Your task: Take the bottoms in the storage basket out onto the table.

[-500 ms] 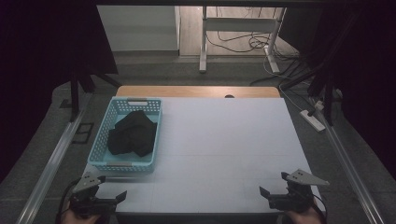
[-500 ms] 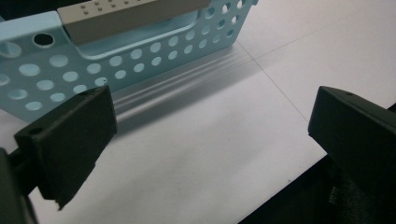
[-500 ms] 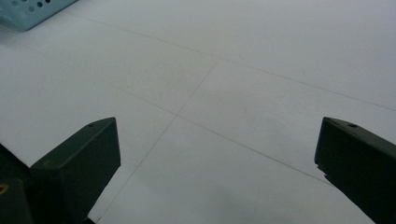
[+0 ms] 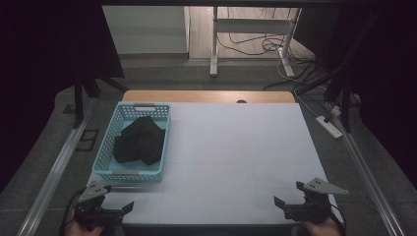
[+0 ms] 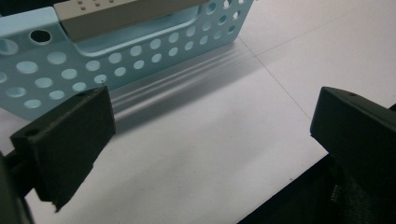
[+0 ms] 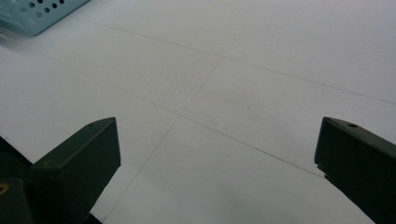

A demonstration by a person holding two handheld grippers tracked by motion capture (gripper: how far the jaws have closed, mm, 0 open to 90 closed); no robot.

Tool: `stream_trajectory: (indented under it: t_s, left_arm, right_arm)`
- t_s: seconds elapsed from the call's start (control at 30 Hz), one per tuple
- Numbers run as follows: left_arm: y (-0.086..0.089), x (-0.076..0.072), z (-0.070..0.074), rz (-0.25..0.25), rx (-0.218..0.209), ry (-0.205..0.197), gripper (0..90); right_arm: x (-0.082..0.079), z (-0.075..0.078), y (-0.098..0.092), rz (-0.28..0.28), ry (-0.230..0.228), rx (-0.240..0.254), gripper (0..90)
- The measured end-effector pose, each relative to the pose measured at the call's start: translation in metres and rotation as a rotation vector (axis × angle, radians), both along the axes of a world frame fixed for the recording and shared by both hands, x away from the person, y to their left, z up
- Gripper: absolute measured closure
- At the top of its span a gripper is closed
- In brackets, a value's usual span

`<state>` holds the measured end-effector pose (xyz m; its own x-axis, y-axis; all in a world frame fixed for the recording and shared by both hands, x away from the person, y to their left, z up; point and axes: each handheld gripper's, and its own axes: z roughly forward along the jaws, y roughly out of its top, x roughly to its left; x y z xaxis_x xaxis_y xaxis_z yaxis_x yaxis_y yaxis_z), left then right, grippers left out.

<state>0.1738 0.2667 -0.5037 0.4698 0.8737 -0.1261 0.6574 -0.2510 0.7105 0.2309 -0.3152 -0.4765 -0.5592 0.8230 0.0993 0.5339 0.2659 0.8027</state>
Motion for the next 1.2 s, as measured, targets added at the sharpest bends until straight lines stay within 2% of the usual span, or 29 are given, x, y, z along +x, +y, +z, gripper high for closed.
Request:
stream_trajectory:
  t_s: [0.13,0.63,0.83,1.0,1.1,1.2]
  left_arm:
    - [-0.0021,0.0003,-0.0001,-0.006,0.018,0.002,0.3]
    - [-0.0018,0.0017,0.0003,-0.002,0.012,0.016,1.3]
    - [-0.0008,0.0016,0.0021,-0.015,-0.038,0.023,1.2]
    - [-0.0026,0.0020,0.0046,-0.025,-0.039,0.028,1.2]
    - [-0.0044,0.0036,0.0052,-0.029,-0.056,0.036,0.3]
    - [-0.0077,0.0035,0.0068,-0.031,-0.039,0.029,0.3]
  right_arm:
    - [0.0007,-0.0003,-0.0003,0.011,0.009,0.008,0.8]
    - [0.0008,-0.0008,0.0027,0.016,0.009,-0.022,0.7]
    - [0.0008,-0.0008,0.0037,0.021,0.010,-0.031,0.7]
    - [0.0004,-0.0009,0.0055,0.027,0.007,-0.048,0.8]
    - [0.0004,-0.0011,0.0064,0.030,0.005,-0.055,0.7]
    - [0.0005,-0.0011,0.0065,0.030,0.006,-0.055,0.8]
